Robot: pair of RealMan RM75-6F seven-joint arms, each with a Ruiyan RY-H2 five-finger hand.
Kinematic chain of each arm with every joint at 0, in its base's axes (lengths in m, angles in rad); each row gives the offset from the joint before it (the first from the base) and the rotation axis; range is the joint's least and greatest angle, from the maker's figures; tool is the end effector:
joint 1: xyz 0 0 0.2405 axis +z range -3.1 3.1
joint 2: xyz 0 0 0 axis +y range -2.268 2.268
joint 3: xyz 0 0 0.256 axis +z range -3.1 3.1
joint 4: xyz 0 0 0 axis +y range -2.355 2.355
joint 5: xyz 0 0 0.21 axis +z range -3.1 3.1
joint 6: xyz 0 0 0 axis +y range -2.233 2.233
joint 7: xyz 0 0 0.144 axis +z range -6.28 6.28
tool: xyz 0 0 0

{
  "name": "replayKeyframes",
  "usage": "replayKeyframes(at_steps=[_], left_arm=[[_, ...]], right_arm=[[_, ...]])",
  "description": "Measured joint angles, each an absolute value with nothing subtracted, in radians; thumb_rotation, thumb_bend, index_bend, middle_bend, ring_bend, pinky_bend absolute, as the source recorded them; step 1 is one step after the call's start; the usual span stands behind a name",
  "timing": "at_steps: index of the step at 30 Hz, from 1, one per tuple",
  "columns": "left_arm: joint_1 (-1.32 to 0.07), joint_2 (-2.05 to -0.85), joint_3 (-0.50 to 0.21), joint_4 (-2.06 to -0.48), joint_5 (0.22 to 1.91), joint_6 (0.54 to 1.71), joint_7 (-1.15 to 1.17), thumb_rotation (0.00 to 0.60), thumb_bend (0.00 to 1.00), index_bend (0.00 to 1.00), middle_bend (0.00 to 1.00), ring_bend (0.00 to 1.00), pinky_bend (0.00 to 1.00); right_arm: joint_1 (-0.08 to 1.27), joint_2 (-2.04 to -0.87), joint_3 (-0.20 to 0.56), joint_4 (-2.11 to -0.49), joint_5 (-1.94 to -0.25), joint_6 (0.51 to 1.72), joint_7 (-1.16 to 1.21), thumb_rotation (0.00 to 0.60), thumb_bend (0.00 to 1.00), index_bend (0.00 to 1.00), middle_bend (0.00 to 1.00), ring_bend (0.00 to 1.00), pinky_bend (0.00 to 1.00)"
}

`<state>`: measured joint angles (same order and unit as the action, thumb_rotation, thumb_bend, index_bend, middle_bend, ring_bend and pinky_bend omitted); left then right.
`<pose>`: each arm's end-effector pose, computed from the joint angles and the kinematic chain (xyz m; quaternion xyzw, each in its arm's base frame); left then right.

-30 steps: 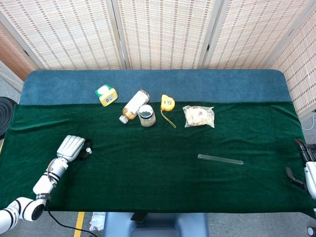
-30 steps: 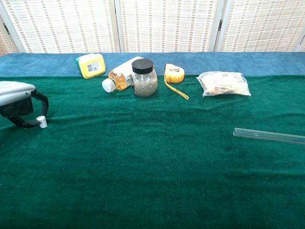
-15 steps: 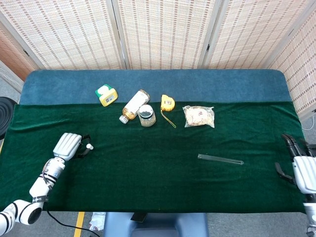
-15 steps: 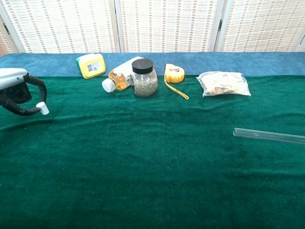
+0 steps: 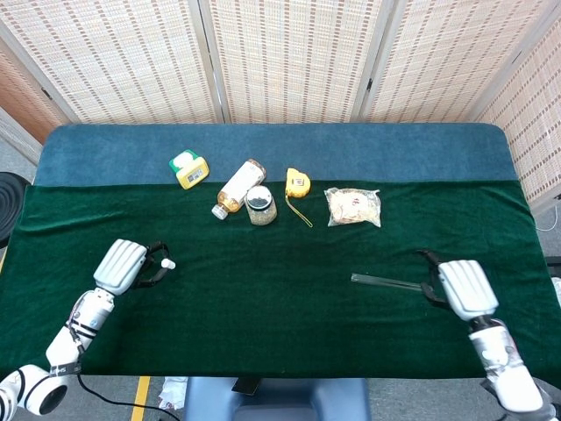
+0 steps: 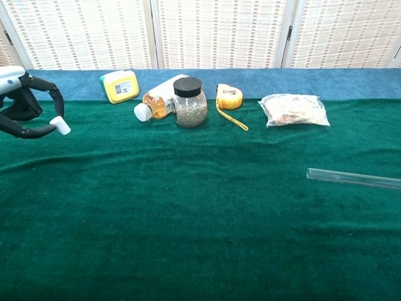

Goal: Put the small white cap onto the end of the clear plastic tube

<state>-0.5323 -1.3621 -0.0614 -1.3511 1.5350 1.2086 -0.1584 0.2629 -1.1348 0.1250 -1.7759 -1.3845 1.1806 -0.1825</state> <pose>-0.2354 0.3126 0.0667 -0.7074 -0.3542 -0.4491 0.4153 -0.2560 -0.2375 0.1132 0.6623 -0.4173 0.3583 0.5088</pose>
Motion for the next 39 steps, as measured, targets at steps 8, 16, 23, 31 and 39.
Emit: replayKeyframes(at_steps=[8,16,23,31,39], left_arm=[[-0.521,-1.350,-0.041,-1.370,1.547,1.207,-0.157,0.600,0.47,0.64,1.00,0.89,0.84],[-0.521,-1.353,-0.031,-1.367,1.546,1.187,-0.155,0.600,0.47,0.63,1.00,0.89,0.84],[-0.524,-1.358,-0.026,-1.363,1.542,1.169,-0.152,0.600,0.47,0.62,1.00,0.89,0.84],[-0.528,-1.370,-0.026,-1.351,1.542,1.160,-0.159,0.600,0.47,0.62,1.00,0.89,0.84],[-0.527,-1.377,-0.025,-1.341,1.541,1.158,-0.164,0.600,0.47,0.62,1.00,0.89,0.84]], right_arm=[[0.362,-1.237,0.139,-1.734,-1.203,1.043,-0.302,0.600,0.44,0.33,0.83,1.00,0.94],[0.398,-1.302,0.127,-1.661,-1.118,1.005,-0.335,0.600,0.43,0.34,0.84,1.00,0.94],[0.404,-1.332,0.103,-1.619,-1.091,1.001,-0.338,0.600,0.37,0.38,0.85,1.00,0.96],[0.404,-1.361,0.097,-1.574,-1.072,1.012,-0.330,0.600,0.36,0.41,0.87,1.00,0.96],[0.416,-1.384,0.099,-1.542,-1.057,1.004,-0.321,0.600,0.35,0.44,0.87,1.00,0.96]])
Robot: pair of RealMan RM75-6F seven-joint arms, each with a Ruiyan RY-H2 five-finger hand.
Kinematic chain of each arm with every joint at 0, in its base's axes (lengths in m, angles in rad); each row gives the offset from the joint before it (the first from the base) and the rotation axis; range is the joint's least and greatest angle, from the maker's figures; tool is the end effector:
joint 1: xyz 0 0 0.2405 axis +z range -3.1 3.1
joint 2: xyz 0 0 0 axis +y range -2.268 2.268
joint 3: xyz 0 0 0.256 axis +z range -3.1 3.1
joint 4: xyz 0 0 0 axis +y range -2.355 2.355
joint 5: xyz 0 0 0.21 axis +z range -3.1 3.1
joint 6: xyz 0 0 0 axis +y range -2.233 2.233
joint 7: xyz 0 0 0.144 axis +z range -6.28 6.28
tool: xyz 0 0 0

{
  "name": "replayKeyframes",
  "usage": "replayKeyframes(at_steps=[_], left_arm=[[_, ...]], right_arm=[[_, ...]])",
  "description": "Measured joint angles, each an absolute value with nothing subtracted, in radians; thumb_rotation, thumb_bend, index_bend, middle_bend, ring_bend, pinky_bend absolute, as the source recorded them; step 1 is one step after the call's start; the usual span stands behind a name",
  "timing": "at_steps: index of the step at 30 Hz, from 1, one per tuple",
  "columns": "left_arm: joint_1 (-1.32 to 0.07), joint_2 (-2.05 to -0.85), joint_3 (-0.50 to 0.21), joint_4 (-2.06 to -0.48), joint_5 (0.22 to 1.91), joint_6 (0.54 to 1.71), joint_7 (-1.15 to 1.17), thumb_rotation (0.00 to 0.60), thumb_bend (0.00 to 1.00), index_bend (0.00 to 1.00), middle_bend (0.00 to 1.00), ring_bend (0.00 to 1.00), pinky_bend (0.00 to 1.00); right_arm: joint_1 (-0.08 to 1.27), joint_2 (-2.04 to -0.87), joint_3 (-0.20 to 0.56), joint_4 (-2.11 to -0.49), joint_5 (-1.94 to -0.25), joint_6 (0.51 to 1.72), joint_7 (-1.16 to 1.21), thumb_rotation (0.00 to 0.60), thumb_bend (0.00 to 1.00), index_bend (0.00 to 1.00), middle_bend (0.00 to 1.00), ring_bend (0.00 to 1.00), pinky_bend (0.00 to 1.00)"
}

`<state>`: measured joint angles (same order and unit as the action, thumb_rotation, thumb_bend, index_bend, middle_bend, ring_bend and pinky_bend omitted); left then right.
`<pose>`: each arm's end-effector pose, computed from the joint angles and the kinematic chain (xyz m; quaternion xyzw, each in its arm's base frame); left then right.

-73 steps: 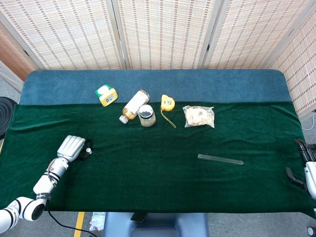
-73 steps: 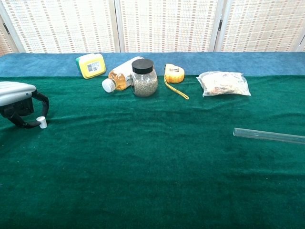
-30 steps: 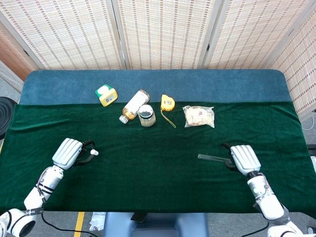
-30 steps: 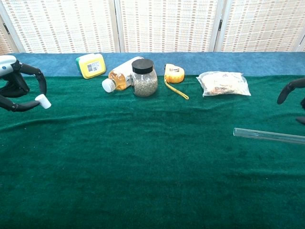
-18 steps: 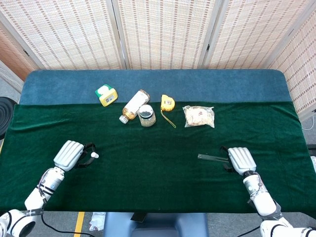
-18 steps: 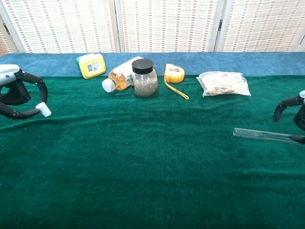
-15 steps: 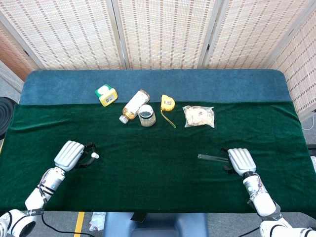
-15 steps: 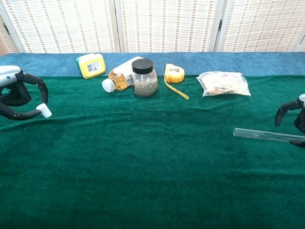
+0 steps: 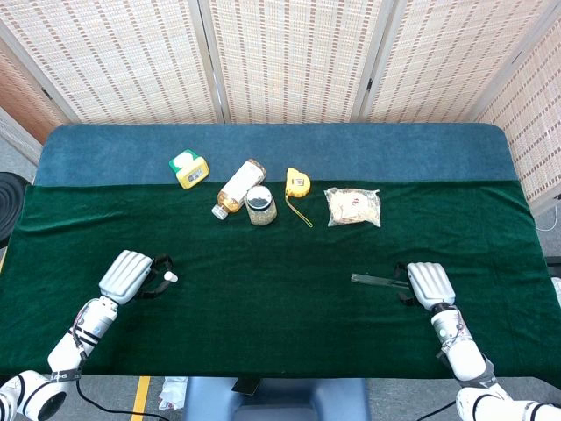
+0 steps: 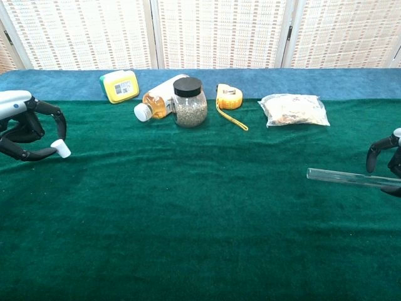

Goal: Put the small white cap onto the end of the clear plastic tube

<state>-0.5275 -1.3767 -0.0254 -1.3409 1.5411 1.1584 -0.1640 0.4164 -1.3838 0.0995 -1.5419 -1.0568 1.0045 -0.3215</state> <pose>-0.2450 0.3030 0.0508 -0.7246 -0.3749 -0.4178 0.3998 -0.2836 -0.2716 0.0320 0.6671 -0.4852 0.2568 0.5036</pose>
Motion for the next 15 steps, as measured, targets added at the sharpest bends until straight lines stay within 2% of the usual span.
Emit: replayKeyframes(at_steps=[15], left_arm=[[-0.528,-1.383,-0.025,-1.330,1.534,1.149,-0.168,0.600,0.47,0.63,1.00,0.89,0.84]], right_arm=[[0.440,-1.405,0.100,-1.517,-1.026,0.986,-0.330,0.600,0.35,0.46,0.87,1.00,0.96]])
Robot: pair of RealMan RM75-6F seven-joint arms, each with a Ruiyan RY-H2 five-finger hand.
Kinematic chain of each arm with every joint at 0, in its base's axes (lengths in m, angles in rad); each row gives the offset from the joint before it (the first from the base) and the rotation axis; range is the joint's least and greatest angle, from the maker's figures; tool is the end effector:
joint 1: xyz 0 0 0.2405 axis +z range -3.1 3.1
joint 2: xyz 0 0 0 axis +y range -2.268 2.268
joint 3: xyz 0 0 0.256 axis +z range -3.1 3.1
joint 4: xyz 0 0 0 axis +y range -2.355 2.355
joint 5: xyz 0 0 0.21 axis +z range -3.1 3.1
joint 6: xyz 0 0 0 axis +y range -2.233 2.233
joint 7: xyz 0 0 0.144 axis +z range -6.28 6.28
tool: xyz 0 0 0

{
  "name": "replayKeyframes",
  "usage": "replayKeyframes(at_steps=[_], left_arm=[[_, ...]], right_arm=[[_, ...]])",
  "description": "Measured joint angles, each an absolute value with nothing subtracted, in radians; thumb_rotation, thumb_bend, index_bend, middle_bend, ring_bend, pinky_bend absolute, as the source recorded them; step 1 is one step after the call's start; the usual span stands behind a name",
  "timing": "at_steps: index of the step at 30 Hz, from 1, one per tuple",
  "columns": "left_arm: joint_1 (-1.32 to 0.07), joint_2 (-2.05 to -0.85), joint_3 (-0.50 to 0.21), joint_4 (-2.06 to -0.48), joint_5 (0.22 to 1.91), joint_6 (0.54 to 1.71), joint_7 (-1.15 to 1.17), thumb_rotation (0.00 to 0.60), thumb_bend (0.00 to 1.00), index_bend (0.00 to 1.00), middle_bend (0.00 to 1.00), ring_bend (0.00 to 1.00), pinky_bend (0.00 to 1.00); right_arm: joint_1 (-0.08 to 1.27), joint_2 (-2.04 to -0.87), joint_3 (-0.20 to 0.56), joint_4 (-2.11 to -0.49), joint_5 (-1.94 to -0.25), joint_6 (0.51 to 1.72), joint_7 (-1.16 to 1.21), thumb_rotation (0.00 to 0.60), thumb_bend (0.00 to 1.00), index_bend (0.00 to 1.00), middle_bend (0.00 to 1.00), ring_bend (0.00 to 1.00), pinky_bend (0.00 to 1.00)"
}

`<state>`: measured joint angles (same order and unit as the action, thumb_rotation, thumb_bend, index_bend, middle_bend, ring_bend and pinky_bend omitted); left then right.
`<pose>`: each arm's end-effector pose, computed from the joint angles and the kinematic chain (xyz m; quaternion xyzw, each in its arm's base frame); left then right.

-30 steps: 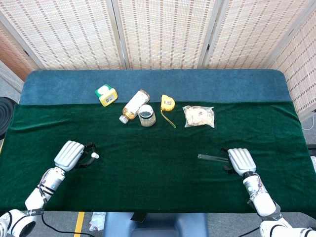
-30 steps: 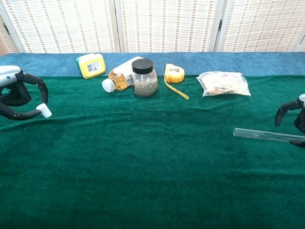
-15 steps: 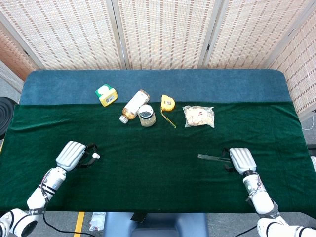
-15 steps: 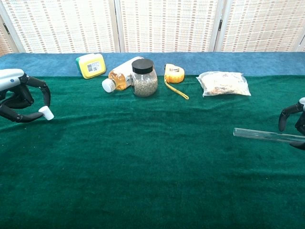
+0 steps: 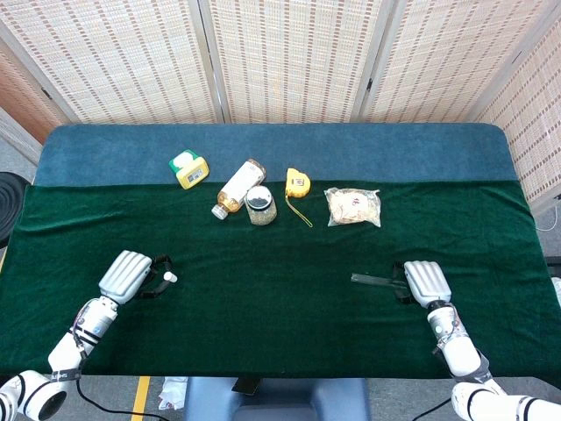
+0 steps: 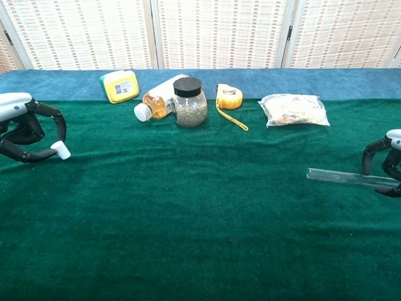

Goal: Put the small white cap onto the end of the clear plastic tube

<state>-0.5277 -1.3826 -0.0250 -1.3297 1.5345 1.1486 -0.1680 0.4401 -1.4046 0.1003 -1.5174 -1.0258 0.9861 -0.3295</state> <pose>-0.2479 0.3039 0.0491 -0.7241 -0.3792 -0.4133 0.4013 -0.2830 -0.2778 0.0254 0.6684 -0.4888 0.2509 0.5013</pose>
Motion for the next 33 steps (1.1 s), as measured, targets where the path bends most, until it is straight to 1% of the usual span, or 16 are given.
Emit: replayKeyframes(at_steps=[12,14,21,23,27,30,33], left_arm=[[-0.526,-1.388,-0.023,-1.315,1.532,1.145,-0.181,0.600,0.47,0.62,1.00,0.89,0.84],[-0.526,-1.389,-0.023,-1.312,1.532,1.145,-0.183,0.600,0.47,0.62,1.00,0.89,0.84],[-0.525,-1.394,-0.022,-1.302,1.533,1.145,-0.190,0.600,0.48,0.62,1.00,0.89,0.84],[-0.525,-1.395,-0.023,-1.301,1.533,1.146,-0.190,0.600,0.48,0.62,1.00,0.89,0.84],[-0.524,-1.396,-0.023,-1.299,1.532,1.145,-0.190,0.600,0.48,0.62,1.00,0.89,0.84],[-0.523,-1.396,-0.023,-1.299,1.532,1.147,-0.190,0.600,0.48,0.62,1.00,0.89,0.84],[-0.523,-1.392,-0.026,-1.303,1.531,1.151,-0.195,0.600,0.48,0.62,1.00,0.89,0.84]], right_arm=[[0.452,-1.410,0.099,-1.518,-1.006,0.985,-0.343,0.600,0.36,0.48,0.87,1.00,0.96],[0.455,-1.411,0.099,-1.518,-1.001,0.983,-0.346,0.600,0.37,0.48,0.87,1.00,0.96],[0.464,-1.416,0.096,-1.516,-0.986,0.978,-0.362,0.600,0.48,0.51,0.87,1.00,0.96],[0.466,-1.416,0.096,-1.515,-0.983,0.979,-0.365,0.600,0.50,0.52,0.87,1.00,0.96],[0.470,-1.421,0.093,-1.511,-0.979,0.982,-0.376,0.600,0.51,0.53,0.87,1.00,0.96],[0.472,-1.424,0.090,-1.511,-0.979,0.984,-0.381,0.600,0.51,0.56,0.88,1.00,0.96],[0.471,-1.425,0.089,-1.512,-0.985,0.991,-0.378,0.600,0.53,0.63,0.89,1.00,0.96]])
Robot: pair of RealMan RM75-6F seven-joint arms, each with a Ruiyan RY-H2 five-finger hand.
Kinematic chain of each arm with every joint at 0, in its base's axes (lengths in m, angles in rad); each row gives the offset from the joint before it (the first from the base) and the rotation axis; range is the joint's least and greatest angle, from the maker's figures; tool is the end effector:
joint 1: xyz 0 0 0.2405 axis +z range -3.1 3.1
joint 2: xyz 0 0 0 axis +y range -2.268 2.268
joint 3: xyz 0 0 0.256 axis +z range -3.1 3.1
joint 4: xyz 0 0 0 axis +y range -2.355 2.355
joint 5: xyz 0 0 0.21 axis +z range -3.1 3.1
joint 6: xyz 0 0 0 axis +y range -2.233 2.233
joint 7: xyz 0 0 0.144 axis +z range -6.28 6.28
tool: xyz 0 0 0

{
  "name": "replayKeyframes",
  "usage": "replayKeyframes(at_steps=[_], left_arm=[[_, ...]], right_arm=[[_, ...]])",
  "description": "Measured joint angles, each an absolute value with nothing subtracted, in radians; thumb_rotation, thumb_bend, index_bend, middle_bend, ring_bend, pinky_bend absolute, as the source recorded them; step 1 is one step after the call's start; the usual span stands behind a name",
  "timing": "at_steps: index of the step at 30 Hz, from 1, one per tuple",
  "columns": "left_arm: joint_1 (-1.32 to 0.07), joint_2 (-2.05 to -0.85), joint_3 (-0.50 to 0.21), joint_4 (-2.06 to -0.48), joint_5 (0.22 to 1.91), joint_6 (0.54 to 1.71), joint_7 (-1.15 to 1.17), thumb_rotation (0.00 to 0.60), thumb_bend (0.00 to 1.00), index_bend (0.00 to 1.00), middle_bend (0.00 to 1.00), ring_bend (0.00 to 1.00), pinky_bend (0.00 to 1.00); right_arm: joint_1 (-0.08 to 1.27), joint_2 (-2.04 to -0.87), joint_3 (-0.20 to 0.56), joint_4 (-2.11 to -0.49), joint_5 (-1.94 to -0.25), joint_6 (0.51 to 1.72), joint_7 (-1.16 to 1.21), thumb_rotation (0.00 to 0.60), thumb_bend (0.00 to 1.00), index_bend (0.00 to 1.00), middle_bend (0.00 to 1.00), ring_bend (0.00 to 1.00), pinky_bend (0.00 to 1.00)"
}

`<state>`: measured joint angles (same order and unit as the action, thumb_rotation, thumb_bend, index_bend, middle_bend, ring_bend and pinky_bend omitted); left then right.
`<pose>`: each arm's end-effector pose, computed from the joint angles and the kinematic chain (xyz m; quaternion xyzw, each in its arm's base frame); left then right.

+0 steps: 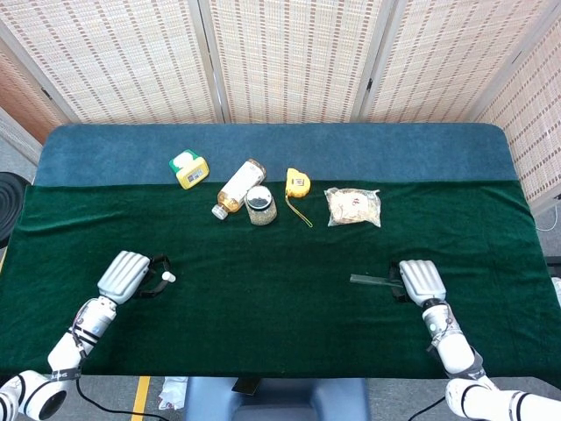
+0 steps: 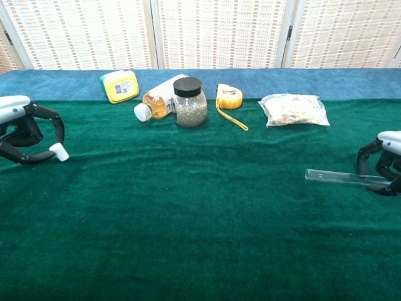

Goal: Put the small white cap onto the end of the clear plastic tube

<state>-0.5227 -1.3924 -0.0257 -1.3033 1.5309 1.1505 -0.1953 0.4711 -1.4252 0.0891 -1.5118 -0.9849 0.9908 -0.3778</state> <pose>-0.2534 0.3052 0.0491 -0.7175 -0.3870 -0.4150 0.4039 -0.2780 -0.2822 0.0182 0.6772 -0.4807 0.2399 0.5028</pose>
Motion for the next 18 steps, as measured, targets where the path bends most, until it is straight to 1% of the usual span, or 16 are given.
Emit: replayKeyframes(at_steps=[2,4,13,18], left_arm=[[-0.523,-1.389,-0.028,-1.306,1.529,1.151,-0.202,0.600,0.48,0.63,1.00,0.89,0.84],[-0.523,-1.385,-0.031,-1.309,1.524,1.149,-0.214,0.600,0.48,0.63,1.00,0.89,0.84],[-0.525,-1.344,-0.067,-1.367,1.500,1.155,-0.353,0.600,0.48,0.63,1.00,0.89,0.84],[-0.529,-1.323,-0.090,-1.422,1.501,1.173,-0.421,0.600,0.49,0.62,1.00,0.89,0.84]], right_arm=[[0.468,-1.425,0.091,-1.513,-0.993,0.999,-0.365,0.600,0.56,0.68,0.91,1.00,0.97],[0.463,-1.424,0.093,-1.514,-1.007,1.008,-0.344,0.600,0.57,0.70,0.92,1.00,0.98],[0.441,-1.389,0.106,-1.580,-1.144,1.045,-0.172,0.600,0.58,0.72,0.94,1.00,0.98],[0.450,-1.392,0.132,-1.606,-1.191,1.048,-0.083,0.600,0.58,0.72,0.94,1.00,0.98]])
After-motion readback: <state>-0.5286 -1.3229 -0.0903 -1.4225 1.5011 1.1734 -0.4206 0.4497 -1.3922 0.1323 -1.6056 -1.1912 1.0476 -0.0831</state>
